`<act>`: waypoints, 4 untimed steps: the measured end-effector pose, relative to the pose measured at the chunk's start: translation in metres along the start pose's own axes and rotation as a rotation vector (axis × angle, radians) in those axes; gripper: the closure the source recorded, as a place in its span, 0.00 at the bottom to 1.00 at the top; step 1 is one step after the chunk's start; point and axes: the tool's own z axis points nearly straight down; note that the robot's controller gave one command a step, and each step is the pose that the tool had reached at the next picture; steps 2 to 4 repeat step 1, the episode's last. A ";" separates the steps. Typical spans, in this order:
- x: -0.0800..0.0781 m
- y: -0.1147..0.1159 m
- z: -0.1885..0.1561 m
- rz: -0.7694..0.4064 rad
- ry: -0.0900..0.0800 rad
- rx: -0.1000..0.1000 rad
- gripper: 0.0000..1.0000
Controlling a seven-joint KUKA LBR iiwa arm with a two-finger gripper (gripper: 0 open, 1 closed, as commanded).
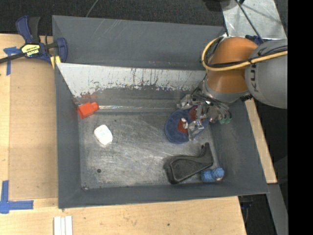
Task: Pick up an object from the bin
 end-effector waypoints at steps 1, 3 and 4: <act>0.007 0.001 -0.163 -0.135 -0.017 -0.003 1.00; 0.007 0.001 -0.163 -0.135 -0.017 -0.003 1.00; 0.007 0.001 -0.163 -0.135 -0.017 -0.003 1.00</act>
Offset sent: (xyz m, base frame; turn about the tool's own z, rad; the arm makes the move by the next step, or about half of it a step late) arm -0.0097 0.0017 0.1568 -0.1366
